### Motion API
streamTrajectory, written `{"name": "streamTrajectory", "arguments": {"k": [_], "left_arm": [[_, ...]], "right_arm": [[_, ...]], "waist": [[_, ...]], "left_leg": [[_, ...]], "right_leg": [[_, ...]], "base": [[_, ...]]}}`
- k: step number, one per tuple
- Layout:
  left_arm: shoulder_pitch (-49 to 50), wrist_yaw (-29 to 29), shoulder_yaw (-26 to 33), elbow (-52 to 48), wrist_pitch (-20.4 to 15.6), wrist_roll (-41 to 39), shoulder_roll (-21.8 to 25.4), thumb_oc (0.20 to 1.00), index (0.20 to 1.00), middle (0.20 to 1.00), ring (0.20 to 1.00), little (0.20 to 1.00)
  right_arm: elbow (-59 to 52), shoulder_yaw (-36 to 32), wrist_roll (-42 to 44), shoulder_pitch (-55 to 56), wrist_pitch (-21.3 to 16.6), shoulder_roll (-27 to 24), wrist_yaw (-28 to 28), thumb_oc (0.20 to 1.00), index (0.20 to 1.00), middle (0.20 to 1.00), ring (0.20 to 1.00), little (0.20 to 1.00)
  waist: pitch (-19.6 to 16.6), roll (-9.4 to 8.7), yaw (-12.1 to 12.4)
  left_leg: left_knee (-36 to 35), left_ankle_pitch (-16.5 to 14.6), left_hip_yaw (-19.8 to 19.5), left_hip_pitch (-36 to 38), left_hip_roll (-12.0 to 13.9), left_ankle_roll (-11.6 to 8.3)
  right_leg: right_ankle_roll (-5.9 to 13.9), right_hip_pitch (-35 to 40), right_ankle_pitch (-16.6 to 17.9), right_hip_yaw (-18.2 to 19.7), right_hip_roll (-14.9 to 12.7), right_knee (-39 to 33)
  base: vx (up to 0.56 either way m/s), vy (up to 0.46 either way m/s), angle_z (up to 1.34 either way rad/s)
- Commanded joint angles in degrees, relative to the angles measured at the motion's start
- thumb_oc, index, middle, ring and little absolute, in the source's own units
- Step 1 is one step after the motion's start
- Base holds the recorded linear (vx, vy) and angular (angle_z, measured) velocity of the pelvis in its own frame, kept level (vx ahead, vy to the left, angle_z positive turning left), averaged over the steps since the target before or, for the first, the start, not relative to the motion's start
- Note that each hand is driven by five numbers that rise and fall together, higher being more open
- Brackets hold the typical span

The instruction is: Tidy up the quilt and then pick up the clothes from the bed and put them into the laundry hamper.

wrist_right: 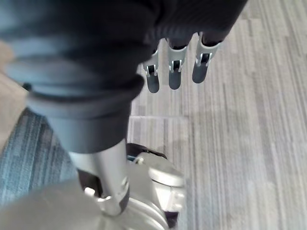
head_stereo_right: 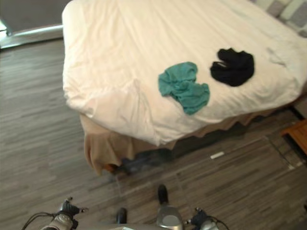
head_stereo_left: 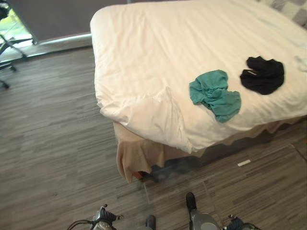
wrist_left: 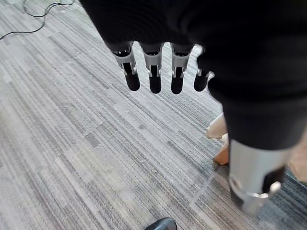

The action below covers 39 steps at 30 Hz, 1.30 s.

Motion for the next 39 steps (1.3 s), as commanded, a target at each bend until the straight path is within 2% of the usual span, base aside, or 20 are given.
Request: {"name": "streamTrajectory", "arguments": {"k": [1,2,3,5,6,7,8,9,10,13,17,18,19,20,21,24,31,32,33,39], "left_arm": [[-2.95,4.48,2.92,-4.20,-2.52,-7.72,2.87,1.000,1.000,1.000,1.000,1.000],[-2.89,4.48,2.93,-4.29,-2.47,-7.72,2.88,1.000,1.000,1.000,1.000,1.000],[-3.00,6.58,4.62,-7.53,-3.13,-9.34,4.00,1.000,1.000,1.000,1.000,1.000],[0.96,9.40,9.65,-21.63,-5.64,-10.18,8.79,1.000,1.000,1.000,1.000,1.000],[1.99,11.59,10.63,-28.14,-6.45,-6.57,12.82,1.000,1.000,1.000,1.000,1.000],[2.01,11.58,10.63,-28.15,-6.44,-6.57,12.82,1.000,1.000,1.000,1.000,1.000],[1.23,12.77,11.13,-35.99,-7.07,-2.30,17.59,1.000,1.000,1.000,1.000,1.000],[1.47,12.71,11.26,-36.32,-6.88,-2.20,17.63,1.000,1.000,1.000,1.000,1.000],[-0.46,13.67,10.81,-42.55,-7.32,3.22,21.81,1.000,1.000,1.000,1.000,1.000],[-7.09,13.94,7.73,-48.75,-6.24,7.67,25.16,1.000,1.000,1.000,1.000,1.000],[-18.13,13.92,-0.11,-46.74,-4.70,13.56,27.56,1.000,1.000,1.000,1.000,1.000],[-26.62,13.42,-6.40,-43.98,-3.03,17.12,28.19,1.000,1.000,1.000,1.000,1.000],[-27.44,13.57,-6.98,-43.42,-3.09,17.10,28.09,1.000,1.000,1.000,1.000,1.000],[-36.65,12.86,-13.61,-39.13,-1.50,19.59,27.48,1.000,1.000,1.000,1.000,1.000],[-37.13,12.96,-13.94,-38.81,-1.56,19.54,27.41,1.000,1.000,1.000,1.000,1.000],[-52.15,10.86,-24.87,-27.04,0.19,23.34,24.92,1.000,1.000,1.000,1.000,1.000],[-64.53,6.48,-33.54,-8.64,1.55,27.03,18.30,1.000,1.000,1.000,1.000,1.000],[-64.43,5.37,-34.22,-6.74,1.64,27.92,17.32,0.702,0.702,0.702,0.702,0.702],[-64.02,3.83,-34.63,-5.01,1.54,28.40,16.32,0.200,0.200,0.200,0.200,0.200],[-55.80,-0.95,-33.24,2.44,3.09,31.66,13.37,0.200,0.200,0.200,0.200,0.200]], "right_arm": [[0.22,-1.32,-2.06,0.39,-0.81,-3.58,-1.80,1.000,1.000,1.000,1.000,1.000],[0.19,-1.31,-2.07,0.41,-0.80,-3.59,-1.80,1.000,1.000,1.000,1.000,1.000],[-0.54,-2.13,-1.79,1.48,-1.14,-4.19,-2.70,1.000,1.000,1.000,1.000,1.000],[-3.45,-4.84,-2.11,6.32,-1.61,-5.28,-3.35,1.000,1.000,1.000,1.000,1.000],[-4.45,-5.74,-1.77,7.20,-2.25,-5.52,-3.58,1.000,1.000,1.000,1.000,1.000],[-4.45,-5.73,-1.77,7.20,-2.25,-5.52,-3.58,1.000,1.000,1.000,1.000,1.000],[-4.60,-6.91,-1.27,8.62,-2.75,-5.60,-3.46,1.000,1.000,1.000,1.000,1.000],[-4.62,-6.87,-1.28,8.67,-2.75,-5.54,-3.46,1.000,1.000,1.000,1.000,1.000],[-3.81,-6.87,-1.19,9.76,-3.22,-5.33,-3.11,1.000,1.000,1.000,1.000,1.000],[-2.28,-6.67,-0.08,8.55,-3.17,-4.86,-3.01,1.000,1.000,1.000,1.000,1.000],[-1.39,-5.10,0.65,7.09,-3.30,-4.65,-2.54,1.000,1.000,1.000,1.000,1.000],[-1.41,-3.49,1.11,6.17,-3.40,-5.01,-2.46,1.000,1.000,1.000,1.000,1.000],[-1.38,-3.77,1.14,6.06,-3.40,-4.87,-2.47,1.000,1.000,1.000,1.000,1.000],[-1.56,-2.92,2.03,5.19,-3.58,-5.36,-2.65,1.000,1.000,1.000,1.000,1.000],[-1.55,-3.08,2.04,5.09,-3.57,-5.25,-2.65,1.000,1.000,1.000,1.000,1.000],[-2.06,-1.70,3.05,4.35,-4.10,-5.91,-3.24,1.000,1.000,1.000,1.000,1.000],[-2.83,-0.43,4.89,4.17,-4.74,-5.76,-3.88,1.000,1.000,1.000,1.000,1.000],[-2.47,-0.34,5.17,4.31,-4.80,-5.59,-3.89,1.000,1.000,1.000,1.000,1.000],[-2.11,-0.32,5.61,4.20,-4.76,-5.45,-3.73,1.000,1.000,1.000,1.000,1.000],[-2.38,-3.17,8.66,2.60,-4.88,-7.48,-4.50,1.000,1.000,1.000,1.000,1.000]], "waist": [[0.43,0.10,0.19],[0.39,0.08,0.11],[0.70,0.48,-0.22],[0.71,2.58,-0.92],[0.87,2.80,-1.08],[0.87,2.79,-1.12],[0.96,3.29,-1.52],[0.93,3.23,-1.49],[0.74,3.99,-2.16],[0.95,4.72,-3.29],[1.75,4.91,-5.37],[2.57,5.06,-7.65],[2.54,5.03,-7.29],[3.24,5.25,-9.24],[3.23,5.17,-9.01],[4.76,5.61,-11.99],[6.80,5.59,-14.52],[6.82,5.53,-14.74],[6.73,5.50,-14.83],[5.39,4.96,-14.87]], "left_leg": [[4.62,0.04,6.39,-3.16,8.08,-4.55],[4.77,-0.01,6.30,-3.30,8.07,-4.56],[5.96,0.77,9.90,-4.58,8.41,-4.75],[4.44,2.41,13.46,-5.17,7.28,-4.52],[3.78,3.15,12.06,-5.24,6.96,-4.85],[3.78,3.16,12.03,-5.25,6.95,-4.84],[2.40,3.61,12.35,-5.10,7.21,-4.96],[2.29,3.64,12.40,-5.01,7.21,-4.96],[0.57,4.08,13.20,-4.23,7.42,-5.13],[-0.23,4.18,14.36,-4.20,7.67,-5.39],[-0.39,4.13,15.97,-5.18,7.77,-5.56],[-0.39,4.13,16.95,-6.03,7.79,-5.57],[-0.39,4.16,17.03,-6.24,7.78,-5.56],[-0.39,3.79,18.14,-7.18,7.58,-5.43],[-0.39,4.07,18.21,-7.45,7.57,-5.41],[-0.39,4.03,20.45,-9.10,7.25,-5.24],[-0.39,4.54,23.36,-11.52,7.25,-5.25],[-0.39,4.57,23.65,-11.37,7.37,-5.31],[-0.39,4.55,23.85,-11.20,7.49,-5.34],[-0.39,3.97,23.86,-9.12,8.04,-5.36]], "right_leg": [[6.38,1.28,-6.70,-5.20,-5.24,-0.07],[6.38,1.26,-6.70,-5.27,-5.27,-0.08],[6.18,2.31,-7.17,-7.61,-6.11,-0.04],[5.78,3.93,-7.98,-10.22,-5.65,0.36],[5.84,4.09,-8.01,-10.44,-5.57,0.56],[5.84,4.11,-8.01,-10.48,-5.58,0.55],[6.00,3.93,-7.96,-11.14,-5.75,0.61],[6.00,3.95,-7.98,-11.11,-5.74,0.62],[6.30,3.72,-7.80,-11.30,-5.58,0.50],[6.73,2.46,-7.21,-10.50,-5.52,0.18],[7.31,-0.14,-6.03,-8.85,-5.55,-0.01],[7.78,-2.27,-5.08,-7.75,-5.58,-0.02],[7.78,-2.55,-5.02,-7.65,-5.58,0.00],[8.46,-4.88,-4.33,-6.33,-5.55,0.11],[8.41,-5.16,-4.01,-6.22,-5.55,0.03],[9.17,-9.25,-2.73,-3.71,-5.18,0.12],[9.18,-13.97,-1.06,-1.10,-4.64,-0.05],[9.18,-14.03,-1.08,-1.03,-4.62,-0.03],[9.18,-13.98,-1.03,-0.98,-4.61,-0.01],[9.18,-12.38,-1.31,-1.40,-4.87,0.32]], "base": [[0.01,-0.104,0.86],[-0.02,-0.091,1.23],[-0.01,-0.120,0.97],[0.04,-0.074,0.82],[0.05,0.010,0.78],[0.04,0.011,0.38],[0.00,0.000,0.00],[0.04,0.024,0.13],[0.02,0.018,0.14],[0.00,0.040,-0.03],[-0.08,0.052,-0.21],[-0.09,0.038,-0.30],[-0.13,0.092,-0.43],[-0.06,0.051,-0.53],[-0.09,0.075,-0.44],[-0.08,0.071,-0.56],[-0.03,0.018,-0.50],[0.02,0.008,-0.28],[0.03,0.012,-0.20],[0.01,0.004,-0.04]]}}
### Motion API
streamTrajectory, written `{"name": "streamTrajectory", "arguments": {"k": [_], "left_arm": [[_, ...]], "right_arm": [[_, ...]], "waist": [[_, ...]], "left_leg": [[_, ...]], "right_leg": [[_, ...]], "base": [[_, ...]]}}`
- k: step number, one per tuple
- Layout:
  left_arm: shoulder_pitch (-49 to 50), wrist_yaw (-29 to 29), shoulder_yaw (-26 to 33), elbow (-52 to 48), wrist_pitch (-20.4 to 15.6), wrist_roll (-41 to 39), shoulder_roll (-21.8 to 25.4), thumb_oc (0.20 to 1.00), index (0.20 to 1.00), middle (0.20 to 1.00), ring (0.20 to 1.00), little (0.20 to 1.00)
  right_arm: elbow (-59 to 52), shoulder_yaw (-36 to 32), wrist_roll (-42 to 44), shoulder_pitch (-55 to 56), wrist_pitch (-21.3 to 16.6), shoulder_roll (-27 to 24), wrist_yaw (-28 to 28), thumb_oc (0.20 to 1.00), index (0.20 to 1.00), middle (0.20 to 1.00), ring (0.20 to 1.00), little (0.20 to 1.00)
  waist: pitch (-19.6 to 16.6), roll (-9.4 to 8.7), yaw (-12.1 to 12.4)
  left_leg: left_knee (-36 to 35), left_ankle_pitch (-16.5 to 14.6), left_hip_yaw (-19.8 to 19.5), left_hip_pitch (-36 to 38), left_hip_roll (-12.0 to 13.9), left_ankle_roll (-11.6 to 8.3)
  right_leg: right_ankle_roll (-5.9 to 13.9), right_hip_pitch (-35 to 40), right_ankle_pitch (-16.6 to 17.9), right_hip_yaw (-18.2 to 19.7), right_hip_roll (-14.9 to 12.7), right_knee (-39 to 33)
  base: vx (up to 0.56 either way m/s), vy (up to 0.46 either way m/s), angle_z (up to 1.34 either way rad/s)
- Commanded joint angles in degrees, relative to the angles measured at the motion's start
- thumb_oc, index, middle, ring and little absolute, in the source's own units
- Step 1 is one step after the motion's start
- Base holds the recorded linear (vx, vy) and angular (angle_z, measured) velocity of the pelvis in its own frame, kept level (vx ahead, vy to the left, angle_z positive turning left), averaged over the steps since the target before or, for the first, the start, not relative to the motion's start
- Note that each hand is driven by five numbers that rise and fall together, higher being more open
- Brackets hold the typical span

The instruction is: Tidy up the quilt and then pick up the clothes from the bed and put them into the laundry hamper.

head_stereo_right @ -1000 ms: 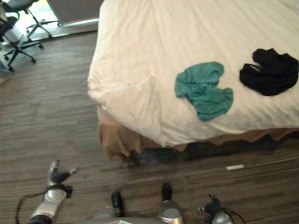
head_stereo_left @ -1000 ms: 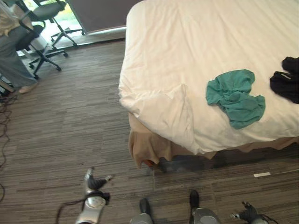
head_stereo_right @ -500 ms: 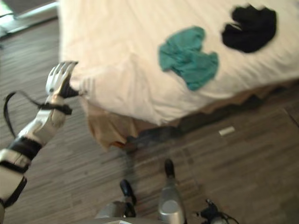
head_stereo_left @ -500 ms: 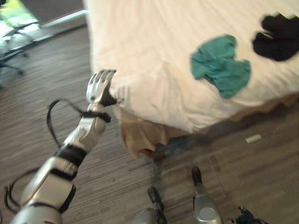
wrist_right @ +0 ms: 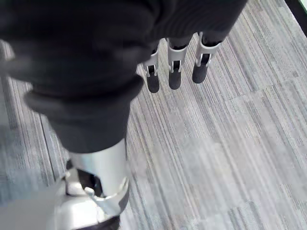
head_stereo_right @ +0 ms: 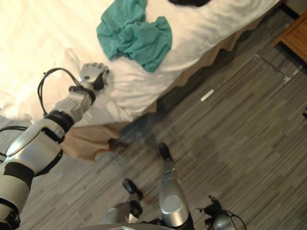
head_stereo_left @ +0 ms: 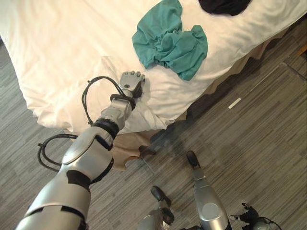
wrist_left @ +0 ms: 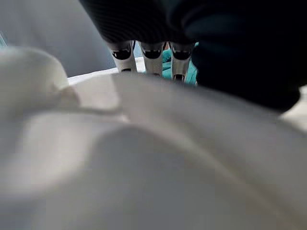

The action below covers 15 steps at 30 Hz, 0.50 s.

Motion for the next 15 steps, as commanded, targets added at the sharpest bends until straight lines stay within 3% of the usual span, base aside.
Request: {"name": "streamTrajectory", "arguments": {"k": [1,4,7,9,13,14,15], "left_arm": [[7.11,-4.55,4.10,9.38,3.20,3.13,3.21,0.200,0.200,0.200,0.200,0.200],[13.41,-5.03,8.65,11.66,4.51,3.10,5.78,0.200,0.200,0.200,0.200,0.200],[20.11,-5.57,14.30,11.52,4.74,1.80,11.60,0.200,0.200,0.200,0.200,0.200],[30.85,-6.01,22.32,10.65,4.68,-0.06,17.33,0.200,0.200,0.200,0.200,0.200],[47.05,-5.84,33.92,8.40,4.70,-4.52,16.81,0.200,0.200,0.200,0.200,0.200],[47.12,-5.85,33.98,8.37,4.71,-4.51,16.81,0.200,0.200,0.200,0.200,0.200],[54.67,-5.20,39.02,7.83,4.61,-7.84,13.84,0.363,0.363,0.363,0.363,0.363]], "right_arm": [[1.30,-1.03,3.34,0.04,-0.23,-1.66,-1.71,1.000,1.000,1.000,1.000,1.000],[-0.48,-2.49,3.05,-0.61,-0.03,-3.86,-1.83,1.000,1.000,1.000,1.000,1.000],[-4.52,-4.59,1.97,0.33,0.41,-6.79,-1.58,1.000,1.000,1.000,1.000,1.000],[-12.37,-8.12,0.56,2.05,1.06,-10.86,-1.33,1.000,1.000,1.000,1.000,1.000],[-21.63,-14.63,-0.09,2.72,1.32,-16.40,-2.67,1.000,1.000,1.000,1.000,1.000],[-21.63,-14.59,-0.09,2.70,1.33,-16.41,-2.67,1.000,1.000,1.000,1.000,1.000],[-27.98,-17.46,-1.03,1.45,0.97,-19.69,-3.71,1.000,1.000,1.000,1.000,1.000]], "waist": [[-3.64,-3.89,1.66],[-4.96,-4.40,2.65],[-6.11,-4.86,4.33],[-7.53,-5.62,5.98],[-9.31,-6.17,8.62],[-9.38,-6.16,8.57],[-9.89,-6.39,10.58]], "left_leg": [[0.17,1.42,-1.93,0.86,3.08,-3.62],[0.17,1.03,-2.31,2.31,3.35,-3.65],[0.17,0.43,-2.63,3.93,3.78,-3.81],[0.17,0.03,-2.96,5.45,4.19,-4.02],[0.17,-0.36,-4.08,7.03,4.21,-3.98],[0.17,-0.34,-4.09,6.96,4.21,-3.98],[0.17,-0.92,-5.01,7.77,4.04,-3.77]], "right_leg": [[7.35,0.69,-4.21,-3.50,-5.26,0.28],[7.35,2.61,-4.60,-4.36,-5.45,0.39],[7.24,4.95,-5.47,-5.58,-5.45,0.48],[6.95,7.17,-6.16,-6.64,-5.49,0.51],[6.63,10.21,-6.96,-8.15,-5.71,0.43],[6.63,10.15,-6.94,-8.16,-5.71,0.42],[6.56,11.78,-7.69,-9.16,-5.94,0.57]], "base": [[0.05,-0.012,-0.01],[0.05,-0.018,-0.01],[0.04,-0.021,0.08],[0.08,-0.022,0.23],[0.05,-0.001,0.25],[0.03,0.015,0.33],[0.03,0.013,0.20]]}}
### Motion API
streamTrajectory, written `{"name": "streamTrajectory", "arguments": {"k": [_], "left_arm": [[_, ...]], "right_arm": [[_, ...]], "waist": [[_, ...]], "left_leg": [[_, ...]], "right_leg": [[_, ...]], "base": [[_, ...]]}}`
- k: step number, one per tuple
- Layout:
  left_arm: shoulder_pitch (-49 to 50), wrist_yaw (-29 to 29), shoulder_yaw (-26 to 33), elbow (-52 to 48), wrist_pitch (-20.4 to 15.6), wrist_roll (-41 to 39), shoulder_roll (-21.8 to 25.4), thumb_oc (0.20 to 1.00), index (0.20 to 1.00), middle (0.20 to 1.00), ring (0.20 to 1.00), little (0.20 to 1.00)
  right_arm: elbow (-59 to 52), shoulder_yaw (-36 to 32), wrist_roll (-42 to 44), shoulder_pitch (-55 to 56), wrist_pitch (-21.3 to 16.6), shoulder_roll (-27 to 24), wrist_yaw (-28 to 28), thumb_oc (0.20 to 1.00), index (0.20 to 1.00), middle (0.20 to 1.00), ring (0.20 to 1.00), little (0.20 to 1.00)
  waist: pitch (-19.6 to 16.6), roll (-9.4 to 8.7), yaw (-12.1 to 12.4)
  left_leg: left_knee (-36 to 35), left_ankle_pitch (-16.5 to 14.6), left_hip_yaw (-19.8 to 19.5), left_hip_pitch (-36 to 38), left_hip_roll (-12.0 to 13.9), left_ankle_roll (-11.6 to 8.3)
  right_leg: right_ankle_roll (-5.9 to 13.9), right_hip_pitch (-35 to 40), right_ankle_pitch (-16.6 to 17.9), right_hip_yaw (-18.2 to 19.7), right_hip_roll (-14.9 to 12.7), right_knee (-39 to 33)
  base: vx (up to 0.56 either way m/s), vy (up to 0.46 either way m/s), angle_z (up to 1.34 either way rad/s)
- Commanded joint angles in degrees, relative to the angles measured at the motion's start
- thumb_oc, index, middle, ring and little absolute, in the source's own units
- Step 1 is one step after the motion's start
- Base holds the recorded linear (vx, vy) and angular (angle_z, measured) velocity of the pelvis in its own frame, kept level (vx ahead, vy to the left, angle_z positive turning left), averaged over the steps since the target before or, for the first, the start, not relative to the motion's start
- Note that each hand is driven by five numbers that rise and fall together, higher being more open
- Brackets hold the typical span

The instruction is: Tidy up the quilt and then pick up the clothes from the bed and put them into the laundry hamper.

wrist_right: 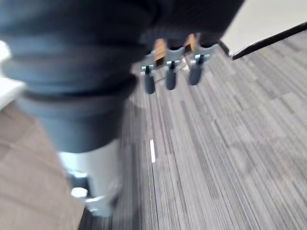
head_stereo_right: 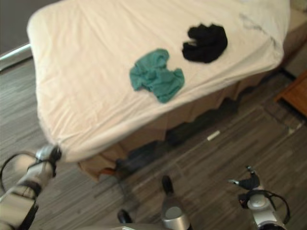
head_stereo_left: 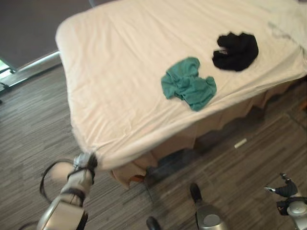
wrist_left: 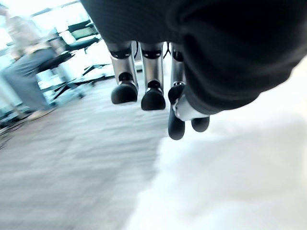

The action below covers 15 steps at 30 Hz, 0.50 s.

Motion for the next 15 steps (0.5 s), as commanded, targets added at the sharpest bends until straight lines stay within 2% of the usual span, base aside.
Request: {"name": "streamTrajectory", "arguments": {"k": [1,2,4,5,6,7,8,9,10,14,15], "left_arm": [[6.44,1.12,4.80,5.21,3.48,-6.03,6.40,0.758,0.758,0.758,0.758,0.758],[8.32,1.48,5.67,5.37,3.29,-6.74,5.27,1.000,1.000,1.000,1.000,1.000],[12.30,2.13,7.06,5.13,3.10,-9.33,0.70,1.000,1.000,1.000,1.000,1.000],[13.33,2.25,7.19,5.29,3.02,-10.13,-0.79,1.000,1.000,1.000,1.000,1.000],[13.33,2.27,7.29,5.28,3.02,-10.13,-0.82,1.000,1.000,1.000,1.000,1.000],[14.85,2.61,4.52,4.41,2.57,-10.43,-4.97,1.000,1.000,1.000,1.000,1.000],[14.83,2.62,4.72,4.41,2.58,-10.43,-5.04,1.000,1.000,1.000,1.000,1.000],[14.75,2.44,3.13,3.74,2.23,-10.72,-6.15,1.000,1.000,1.000,1.000,1.000],[14.39,2.57,1.12,3.13,1.97,-11.01,-7.13,1.000,1.000,1.000,1.000,1.000],[10.14,3.86,-6.41,-0.13,0.87,-12.46,-9.73,1.000,1.000,1.000,1.000,1.000],[7.65,4.79,-10.31,-2.31,-0.37,-14.04,-9.83,1.000,1.000,1.000,1.000,1.000]], "right_arm": [[-5.50,-3.89,-1.08,-3.25,-1.20,-2.59,-2.22,1.000,1.000,1.000,1.000,1.000],[-7.91,-4.61,-1.52,-4.11,-1.84,-3.77,-2.73,1.000,1.000,1.000,1.000,1.000],[-15.20,-4.92,-3.34,-7.45,-3.08,-6.86,-3.24,1.000,1.000,1.000,1.000,1.000],[-17.72,-4.22,-3.48,-9.27,-3.77,-7.45,-3.25,1.000,1.000,1.000,1.000,1.000],[-17.73,-4.15,-3.48,-9.38,-3.74,-7.48,-3.25,1.000,1.000,1.000,1.000,1.000],[-23.88,2.09,-4.42,-19.72,-5.03,-10.86,-1.67,1.000,1.000,1.000,1.000,1.000],[-23.70,2.39,-4.39,-20.14,-5.05,-10.91,-1.71,0.840,0.840,0.840,0.840,0.840],[-24.34,5.53,-4.59,-24.40,-5.11,-11.41,-1.41,0.410,0.410,0.410,0.410,0.410],[-24.78,9.05,-4.29,-29.35,-5.06,-11.11,-1.06,0.200,0.200,0.200,0.200,0.200],[-19.80,23.97,-0.81,-52.30,-4.94,-8.32,-1.58,0.200,0.200,0.200,0.200,0.200],[-14.61,28.89,1.01,-61.89,-4.66,-6.80,-2.26,0.200,0.200,0.200,0.200,0.200]], "waist": [[1.04,-3.66,4.12],[0.85,-3.77,4.88],[0.60,-4.18,6.58],[0.75,-4.41,7.49],[0.72,-4.43,7.40],[1.76,-5.11,10.47],[1.70,-5.10,10.25],[2.43,-5.30,11.29],[3.21,-5.51,12.35],[7.84,-5.75,15.60],[10.10,-5.44,17.29]], "left_leg": [[0.17,0.08,-1.56,0.67,0.16,-2.13],[0.17,-0.28,-1.92,1.02,0.10,-2.08],[0.17,-0.11,-2.86,0.97,-0.09,-1.86],[0.17,-0.37,-3.32,1.08,-0.17,-1.74],[0.17,-0.07,-3.35,0.85,-0.17,-1.73],[0.17,-0.04,-5.28,0.04,-0.29,-1.52],[0.17,0.28,-5.34,-0.31,-0.30,-1.50],[0.17,0.52,-6.06,-0.92,-0.25,-1.48],[0.17,0.58,-6.61,-1.52,-0.24,-1.52],[0.17,2.92,-9.28,-7.10,-0.36,-1.60],[0.17,4.08,-10.13,-9.71,-0.21,-2.10]], "right_leg": [[9.15,1.93,-4.41,-2.94,-8.22,0.54],[9.17,2.65,-4.82,-3.39,-8.32,0.63],[8.98,3.28,-4.80,-4.16,-8.55,0.64],[8.97,3.67,-5.14,-4.60,-8.64,0.75],[8.87,3.48,-4.88,-4.60,-8.63,0.70],[8.70,3.81,-5.20,-5.97,-8.89,0.95],[8.60,3.53,-4.92,-6.00,-8.89,0.90],[8.59,3.40,-4.89,-6.46,-9.04,0.96],[8.61,3.27,-4.99,-6.85,-9.14,1.04],[8.33,-1.04,-4.18,-7.92,-9.37,1.87],[8.32,-3.18,-3.85,-8.53,-9.59,2.34]], "base": [[0.05,0.020,0.24],[0.01,0.004,0.34],[0.02,0.012,0.39],[0.00,0.001,0.24],[-0.05,-0.020,0.34],[-0.08,-0.023,0.37],[-0.11,-0.035,0.30],[-0.09,-0.026,0.32],[-0.17,-0.045,0.27],[-0.20,-0.028,0.49],[-0.20,-0.015,0.18]]}}
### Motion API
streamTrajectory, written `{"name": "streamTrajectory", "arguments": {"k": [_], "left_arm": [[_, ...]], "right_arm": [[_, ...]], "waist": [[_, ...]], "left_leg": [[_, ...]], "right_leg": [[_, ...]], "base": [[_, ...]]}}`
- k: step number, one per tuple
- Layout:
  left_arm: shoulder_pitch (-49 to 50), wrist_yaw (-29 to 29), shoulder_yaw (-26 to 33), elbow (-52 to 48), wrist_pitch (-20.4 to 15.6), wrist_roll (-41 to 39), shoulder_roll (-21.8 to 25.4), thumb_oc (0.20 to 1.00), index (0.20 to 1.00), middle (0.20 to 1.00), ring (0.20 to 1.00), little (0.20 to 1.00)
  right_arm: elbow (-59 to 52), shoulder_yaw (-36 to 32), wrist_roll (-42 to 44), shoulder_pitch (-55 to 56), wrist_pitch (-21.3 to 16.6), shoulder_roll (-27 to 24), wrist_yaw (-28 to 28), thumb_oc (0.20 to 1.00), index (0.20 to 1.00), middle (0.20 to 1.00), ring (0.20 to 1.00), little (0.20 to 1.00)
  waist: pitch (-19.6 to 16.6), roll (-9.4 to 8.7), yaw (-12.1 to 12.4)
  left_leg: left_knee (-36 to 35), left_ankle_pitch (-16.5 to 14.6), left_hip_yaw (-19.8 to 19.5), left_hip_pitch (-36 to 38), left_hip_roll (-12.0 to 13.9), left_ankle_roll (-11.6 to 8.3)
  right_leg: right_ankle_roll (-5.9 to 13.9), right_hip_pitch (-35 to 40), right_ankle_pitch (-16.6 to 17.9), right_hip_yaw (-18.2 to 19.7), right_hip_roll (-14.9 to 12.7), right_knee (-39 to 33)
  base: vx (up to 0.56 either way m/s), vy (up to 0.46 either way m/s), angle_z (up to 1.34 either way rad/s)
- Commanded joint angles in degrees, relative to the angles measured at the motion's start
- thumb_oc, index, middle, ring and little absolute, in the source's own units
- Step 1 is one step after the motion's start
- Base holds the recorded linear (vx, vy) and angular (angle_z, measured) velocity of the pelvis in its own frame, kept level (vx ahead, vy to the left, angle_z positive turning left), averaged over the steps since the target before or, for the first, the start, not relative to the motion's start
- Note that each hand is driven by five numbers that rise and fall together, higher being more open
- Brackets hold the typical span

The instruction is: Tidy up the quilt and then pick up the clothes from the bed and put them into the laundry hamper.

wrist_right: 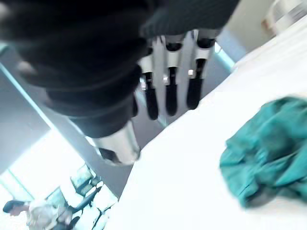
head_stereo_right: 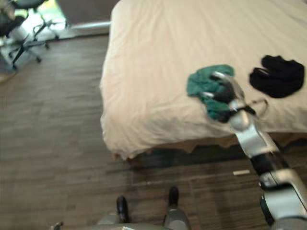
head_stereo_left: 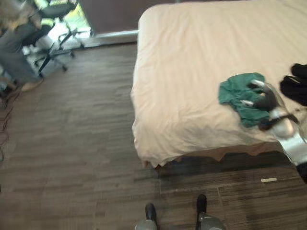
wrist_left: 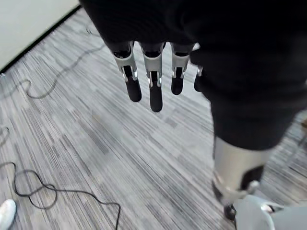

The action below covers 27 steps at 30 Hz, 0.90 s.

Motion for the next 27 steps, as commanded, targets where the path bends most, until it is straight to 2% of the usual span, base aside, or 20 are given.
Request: {"name": "streamTrajectory", "arguments": {"k": [1,2,3,5,6,7,9,10,11,12,13,14,15,16,18,19,23,25,26,27], "left_arm": [[-13.19,3.72,-4.92,-2.47,-2.47,-5.19,3.25,1.000,1.000,1.000,1.000,1.000],[-13.39,3.73,-4.75,-2.42,-2.47,-5.25,3.09,1.000,1.000,1.000,1.000,1.000],[-15.41,4.90,-7.88,-5.41,-3.54,-7.19,2.48,1.000,1.000,1.000,1.000,1.000],[-17.54,5.83,-10.18,-7.31,-4.17,-8.86,1.32,1.000,1.000,1.000,1.000,1.000],[-17.64,5.83,-10.15,-7.28,-4.16,-8.89,1.30,1.000,1.000,1.000,1.000,1.000],[-20.07,6.61,-12.12,-8.51,-4.44,-10.25,0.38,1.000,1.000,1.000,1.000,1.000],[-21.35,7.17,-12.93,-8.05,-4.39,-10.46,-0.10,1.000,1.000,1.000,1.000,1.000],[-23.26,7.48,-13.82,-8.06,-4.09,-11.60,-1.53,1.000,1.000,1.000,1.000,1.000],[-23.36,7.50,-13.77,-8.06,-4.10,-11.61,-1.51,1.000,1.000,1.000,1.000,1.000],[-24.32,8.73,-12.02,-6.30,-3.58,-15.62,-3.48,1.000,1.000,1.000,1.000,1.000],[-24.40,8.75,-11.97,-6.29,-3.60,-15.62,-3.47,1.000,1.000,1.000,1.000,1.000],[-24.80,9.22,-11.16,-5.41,-3.27,-17.26,-4.34,1.000,1.000,1.000,1.000,1.000],[-24.64,10.12,-10.28,-4.34,-2.82,-17.91,-5.33,1.000,1.000,1.000,1.000,1.000],[-24.64,10.13,-10.24,-4.36,-2.82,-17.91,-5.35,1.000,1.000,1.000,1.000,1.000],[-24.23,10.49,-9.92,-3.92,-2.85,-18.08,-6.34,1.000,1.000,1.000,1.000,1.000],[-23.61,10.23,-9.27,-3.28,-2.86,-18.27,-7.03,1.000,1.000,1.000,1.000,1.000],[-23.22,9.74,-8.24,-2.06,-2.53,-17.43,-7.18,1.000,1.000,1.000,1.000,1.000],[-23.20,9.32,-6.28,-0.77,-1.98,-18.29,-6.32,1.000,1.000,1.000,1.000,1.000],[-23.28,9.32,-6.28,-0.76,-1.98,-18.29,-6.33,1.000,1.000,1.000,1.000,1.000],[-23.58,9.62,-5.21,-0.53,-1.89,-18.53,-5.54,1.000,1.000,1.000,1.000,1.000]], "right_arm": [[8.11,6.11,4.58,-19.06,-1.21,1.58,-2.64,0.200,0.200,0.200,0.200,0.200],[8.66,6.61,4.73,-19.80,-1.42,1.66,-2.69,0.200,0.200,0.200,0.200,0.200],[14.11,8.36,6.73,-24.68,-0.96,4.02,-3.59,0.200,0.200,0.200,0.200,0.200],[18.67,10.12,8.30,-28.10,-0.96,7.65,-4.30,0.200,0.200,0.200,0.200,0.200],[18.87,10.22,8.36,-28.33,-1.04,7.69,-4.31,0.200,0.200,0.200,0.200,0.200],[23.41,11.94,8.86,-30.73,-0.65,12.07,-4.53,0.200,0.200,0.200,0.200,0.200],[26.23,12.58,9.22,-31.83,-0.45,14.45,-4.43,0.200,0.200,0.200,0.200,0.200],[30.49,11.46,11.71,-29.40,-0.19,21.41,-4.12,0.200,0.200,0.200,0.200,0.200],[30.51,11.45,11.70,-29.52,-0.21,21.41,-4.13,0.200,0.200,0.200,0.200,0.200],[31.75,11.32,13.14,-25.36,0.34,28.24,-3.14,0.200,0.200,0.200,0.200,0.200],[31.72,11.33,13.12,-25.43,0.35,28.23,-3.16,0.200,0.200,0.200,0.200,0.200],[30.68,11.80,13.83,-21.90,0.45,31.88,-1.89,0.200,0.200,0.200,0.200,0.200],[25.28,15.93,13.54,-13.84,0.80,37.96,2.21,0.200,0.200,0.200,0.200,0.200],[25.21,15.97,13.53,-13.83,0.83,37.94,2.19,0.200,0.200,0.200,0.200,0.200],[20.01,20.10,16.87,-6.43,-0.03,41.58,7.22,0.200,0.200,0.200,0.200,0.200],[13.85,24.76,19.07,0.10,-0.81,42.79,12.04,0.200,0.200,0.200,0.200,0.200],[3.77,28.05,24.40,5.60,-2.84,41.82,17.02,0.200,0.200,0.200,0.200,0.200],[-4.28,26.14,25.54,3.46,-5.05,38.29,16.52,0.200,0.200,0.200,0.200,0.200],[-4.36,26.11,25.55,3.41,-5.00,38.22,16.52,0.200,0.200,0.200,0.200,0.200],[-8.99,22.00,22.48,-1.00,-7.62,34.49,12.41,0.200,0.200,0.200,0.200,0.200]], "waist": [[9.67,-1.14,3.33],[9.69,-1.00,3.10],[11.81,-0.43,4.64],[14.07,0.25,5.72],[13.95,0.27,5.64],[16.11,1.29,6.89],[17.03,1.78,7.19],[18.21,3.00,8.18],[18.20,2.94,8.17],[18.21,3.55,8.77],[18.21,3.52,8.73],[18.21,3.60,8.81],[18.21,3.43,8.54],[18.21,3.45,8.49],[18.20,2.99,8.17],[17.46,2.35,7.67],[15.17,0.78,6.35],[13.74,-0.46,5.14],[13.69,-0.48,5.16],[13.51,-0.90,4.27]], "left_leg": [[-0.09,0.38,-2.81,-1.93,2.06,-3.99],[-0.09,0.45,-2.88,-2.19,2.07,-3.99],[-0.09,1.51,-3.64,-4.83,2.27,-4.56],[-0.09,2.65,-4.59,-8.48,2.56,-5.01],[-0.06,2.70,-4.67,-8.75,2.57,-5.02],[-0.09,3.66,-5.30,-11.98,2.56,-5.39],[-0.07,4.25,-5.60,-14.06,2.42,-5.51],[0.05,4.53,-5.72,-16.64,2.17,-5.50],[0.01,4.82,-5.74,-16.93,2.12,-5.43],[0.14,4.89,-5.77,-18.07,2.04,-5.32],[0.13,5.13,-5.80,-18.31,2.01,-5.26],[0.14,4.98,-5.74,-18.16,1.98,-5.26],[-0.01,4.86,-5.82,-16.98,1.82,-5.17],[-0.05,5.07,-5.85,-17.11,1.80,-5.13],[-0.09,4.45,-5.97,-15.09,1.70,-5.14],[-0.09,3.44,-6.28,-12.81,1.59,-5.15],[-0.09,1.82,-6.32,-8.92,1.31,-4.71],[-0.09,0.20,-5.65,-5.51,0.90,-4.24],[-0.09,0.40,-5.65,-5.72,0.86,-4.19],[0.24,-0.35,-5.09,-4.68,0.82,-4.01]], "right_leg": [[6.05,-1.14,-4.31,-0.28,-5.85,3.02],[6.03,-1.41,-4.34,-0.33,-5.85,3.16],[6.09,-3.41,-3.94,-1.22,-6.38,3.66],[6.19,-6.20,-3.79,-2.08,-6.82,4.47],[6.17,-6.47,-3.82,-2.12,-6.83,4.59],[6.19,-9.43,-3.71,-3.01,-7.15,5.63],[6.16,-11.31,-3.81,-3.44,-7.38,6.52],[6.13,-14.04,-4.28,-3.81,-7.72,8.13],[6.08,-14.34,-4.02,-3.78,-7.75,8.11],[5.89,-15.81,-4.64,-4.13,-7.86,9.27],[5.85,-16.01,-4.39,-4.13,-7.88,9.21],[5.83,-15.97,-4.73,-4.17,-7.91,9.58],[5.62,-14.97,-4.97,-4.36,-7.88,9.64],[5.59,-15.04,-4.73,-4.38,-7.88,9.52],[5.42,-12.73,-4.97,-4.65,-7.94,8.91],[5.37,-10.20,-5.51,-4.77,-8.00,8.46],[5.36,-6.37,-5.99,-4.63,-8.07,7.92],[5.33,-4.12,-6.83,-3.87,-7.83,8.27],[5.30,-4.28,-6.57,-3.85,-7.84,8.13],[5.32,-3.71,-6.93,-2.98,-7.66,8.15]], "base": [[-0.14,-0.012,0.19],[-0.13,-0.024,0.47],[-0.16,-0.025,0.66],[-0.17,-0.029,0.35],[-0.17,-0.045,0.15],[-0.11,-0.036,0.26],[-0.16,-0.025,0.28],[-0.15,0.000,0.32],[-0.11,0.002,0.21],[-0.05,-0.009,0.02],[-0.03,-0.007,-0.07],[0.02,-0.004,-0.05],[0.02,-0.003,-0.05],[0.03,-0.003,-0.05],[0.06,-0.009,-0.04],[0.06,-0.017,0.02],[0.09,-0.008,0.14],[0.13,0.011,0.14],[0.08,0.017,-0.01],[0.00,0.005,-0.19]]}}
